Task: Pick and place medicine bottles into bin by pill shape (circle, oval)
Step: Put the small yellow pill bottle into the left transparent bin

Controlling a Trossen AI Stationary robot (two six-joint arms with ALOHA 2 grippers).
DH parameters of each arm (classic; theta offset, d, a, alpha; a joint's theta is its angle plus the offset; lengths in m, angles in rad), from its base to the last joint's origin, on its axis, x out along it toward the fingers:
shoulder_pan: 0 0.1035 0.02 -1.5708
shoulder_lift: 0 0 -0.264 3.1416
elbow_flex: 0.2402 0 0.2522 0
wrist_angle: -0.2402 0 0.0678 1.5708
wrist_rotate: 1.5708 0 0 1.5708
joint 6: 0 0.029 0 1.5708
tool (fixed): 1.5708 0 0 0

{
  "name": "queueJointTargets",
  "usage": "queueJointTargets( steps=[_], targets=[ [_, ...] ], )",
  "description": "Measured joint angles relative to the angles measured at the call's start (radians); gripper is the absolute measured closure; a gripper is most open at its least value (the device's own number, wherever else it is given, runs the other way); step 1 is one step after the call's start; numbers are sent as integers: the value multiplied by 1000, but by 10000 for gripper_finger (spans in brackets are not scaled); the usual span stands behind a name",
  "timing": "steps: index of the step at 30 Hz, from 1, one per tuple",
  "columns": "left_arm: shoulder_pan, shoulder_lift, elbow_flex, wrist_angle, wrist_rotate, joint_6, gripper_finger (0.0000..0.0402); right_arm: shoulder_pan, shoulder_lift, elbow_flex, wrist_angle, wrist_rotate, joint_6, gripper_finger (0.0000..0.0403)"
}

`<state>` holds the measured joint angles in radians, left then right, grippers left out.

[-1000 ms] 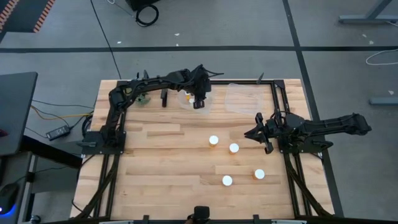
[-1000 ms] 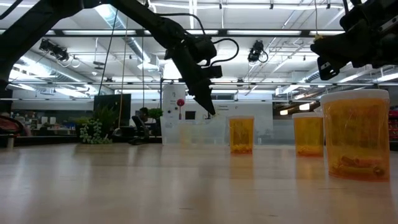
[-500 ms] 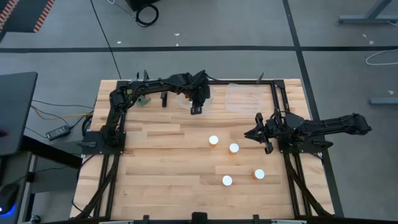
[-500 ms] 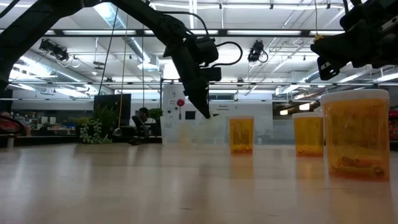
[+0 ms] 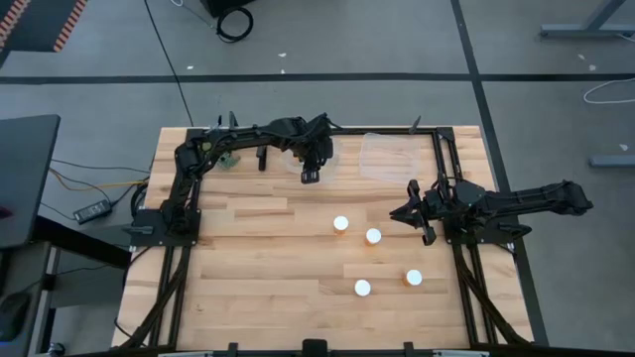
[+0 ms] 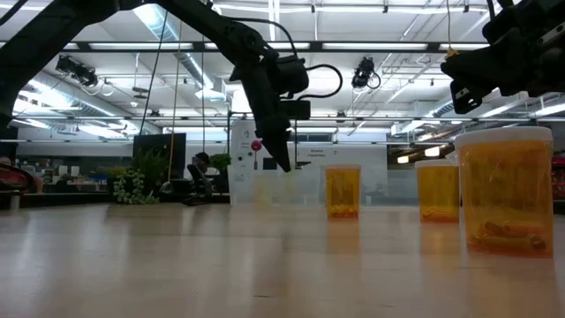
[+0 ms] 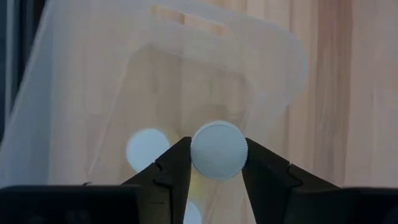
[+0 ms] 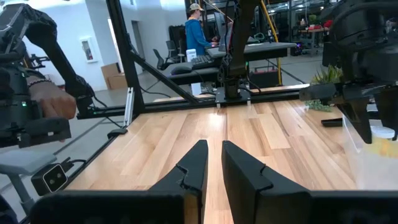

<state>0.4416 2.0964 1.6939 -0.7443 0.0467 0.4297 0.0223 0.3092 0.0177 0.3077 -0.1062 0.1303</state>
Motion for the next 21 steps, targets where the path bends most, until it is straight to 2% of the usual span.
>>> queueJointTargets(
  steps=[21],
  targets=[
    [-21,41,6,-8,-54,49,271,0,2,0,-15,0,0,349]
  ],
)
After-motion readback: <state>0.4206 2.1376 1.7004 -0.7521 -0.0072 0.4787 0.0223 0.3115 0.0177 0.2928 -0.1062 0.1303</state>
